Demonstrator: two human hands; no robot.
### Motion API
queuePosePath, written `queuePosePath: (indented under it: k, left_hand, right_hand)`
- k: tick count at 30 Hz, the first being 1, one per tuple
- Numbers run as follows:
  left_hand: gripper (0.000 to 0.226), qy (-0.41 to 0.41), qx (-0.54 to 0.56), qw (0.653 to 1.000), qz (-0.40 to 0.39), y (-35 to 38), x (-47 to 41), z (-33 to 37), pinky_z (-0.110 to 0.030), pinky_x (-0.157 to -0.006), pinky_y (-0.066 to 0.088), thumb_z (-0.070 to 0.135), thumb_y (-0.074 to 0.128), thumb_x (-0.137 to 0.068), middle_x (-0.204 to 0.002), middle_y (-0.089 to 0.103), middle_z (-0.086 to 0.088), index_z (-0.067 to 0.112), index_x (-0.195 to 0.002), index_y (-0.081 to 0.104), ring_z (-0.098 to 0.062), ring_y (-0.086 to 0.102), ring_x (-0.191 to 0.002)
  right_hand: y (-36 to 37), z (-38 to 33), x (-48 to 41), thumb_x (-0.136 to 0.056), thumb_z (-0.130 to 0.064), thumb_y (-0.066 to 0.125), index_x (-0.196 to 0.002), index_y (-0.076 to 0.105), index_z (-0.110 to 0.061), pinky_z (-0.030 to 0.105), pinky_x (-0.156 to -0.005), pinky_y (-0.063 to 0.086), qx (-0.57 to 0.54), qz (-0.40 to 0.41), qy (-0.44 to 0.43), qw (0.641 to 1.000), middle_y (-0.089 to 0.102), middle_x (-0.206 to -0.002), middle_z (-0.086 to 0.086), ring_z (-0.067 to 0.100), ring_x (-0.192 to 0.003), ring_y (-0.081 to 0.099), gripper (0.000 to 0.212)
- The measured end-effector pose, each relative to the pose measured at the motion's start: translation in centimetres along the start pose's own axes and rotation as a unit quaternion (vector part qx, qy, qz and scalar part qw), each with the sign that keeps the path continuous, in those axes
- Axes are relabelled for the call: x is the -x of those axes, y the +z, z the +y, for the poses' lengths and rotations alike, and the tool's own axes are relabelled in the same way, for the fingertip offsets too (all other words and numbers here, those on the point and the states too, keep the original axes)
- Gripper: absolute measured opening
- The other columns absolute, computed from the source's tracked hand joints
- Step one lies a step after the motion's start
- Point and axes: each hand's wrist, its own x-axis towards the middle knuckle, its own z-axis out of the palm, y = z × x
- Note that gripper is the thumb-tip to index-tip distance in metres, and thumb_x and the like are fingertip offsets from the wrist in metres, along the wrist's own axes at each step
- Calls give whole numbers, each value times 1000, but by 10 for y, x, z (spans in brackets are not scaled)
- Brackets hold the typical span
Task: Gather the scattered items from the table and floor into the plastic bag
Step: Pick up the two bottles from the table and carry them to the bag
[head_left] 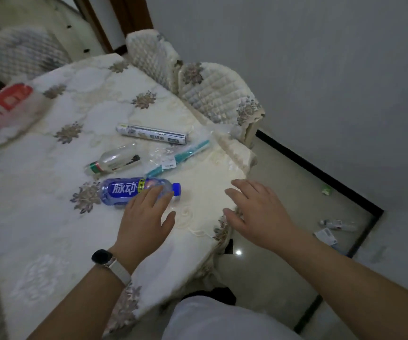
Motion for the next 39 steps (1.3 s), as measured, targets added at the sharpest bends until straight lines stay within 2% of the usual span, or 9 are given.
queuePosePath:
  k: [3,7,9,17,22,27,30,34,39]
  left_hand:
    - [49,-43,24,999,-7,14,-9,-32,-50,-97,47,35,67,-87,-138,58,-8,18,-132,59,-31,55,-123]
    - [53,-64,64,996,-1,30,-29,-73,-48,-93,49,42,46,-85,-131,60,-8,18,-129,61,-31,57,-117]
    - [54,-74,76,994,-11,38,-42,-92,-50,-93,49,46,45,-84,-132,60,-9,18,-126,63,-33,58,-117]
    - [88,-62,71,990,-103,65,-67,-137,-57,-103,41,76,41,-71,-141,55,-12,20,-136,58,-37,51,-131]
    - [90,-78,35,991,-103,86,-57,-131,-56,-109,35,61,77,-62,-139,57,-10,23,-139,52,-36,53,-129]
    - [89,-106,19,991,-85,95,-63,-121,-57,-109,24,69,70,-67,-139,57,-11,24,-140,48,-37,53,-129]
    - [89,-114,25,989,-96,96,-69,-120,-60,-108,28,56,82,-58,-135,60,-12,24,-135,52,-38,55,-125]
    - [86,-121,-2,986,-115,94,-79,-122,-65,-101,39,49,84,-52,-128,63,-12,24,-129,58,-37,60,-116]
    - [86,-184,-3,977,-111,89,-84,-124,-63,-98,42,55,81,-51,-118,65,-7,24,-127,55,-32,61,-108]
  right_hand:
    - [10,-2,-30,-88,-46,48,-115,66,-15,39,-91,44,3,-26,-26,999,62,-127,7,27,-115,56,45]
    - [20,-3,-75,-88,-47,47,-115,66,-15,41,-90,46,28,-59,-55,996,62,-126,8,29,-115,56,46]
    - [25,-6,-99,-88,-48,46,-114,66,-15,42,-90,47,39,-69,-65,995,62,-126,8,29,-115,56,46]
    - [65,-34,-183,-87,-47,47,-114,65,-14,41,-87,48,36,-108,-126,986,61,-125,8,30,-110,58,47]
    - [98,-49,-235,-86,-46,49,-116,63,-14,41,-85,49,15,-136,-163,977,62,-123,7,29,-108,59,46]
    - [137,-57,-281,-85,-43,54,-119,63,-11,41,-86,49,-12,-161,-208,965,61,-122,8,30,-106,59,47]
    - [157,-62,-308,-86,-42,56,-123,61,-10,44,-91,48,-33,-179,-228,957,60,-125,11,32,-111,57,49]
    - [185,-63,-352,-89,-40,58,-127,59,-8,42,-94,46,-61,-194,-265,942,58,-128,13,33,-112,55,50]
    - [214,-77,-392,-91,-43,54,-133,53,-10,41,-95,43,-77,-235,-325,913,53,-132,12,31,-116,51,53]
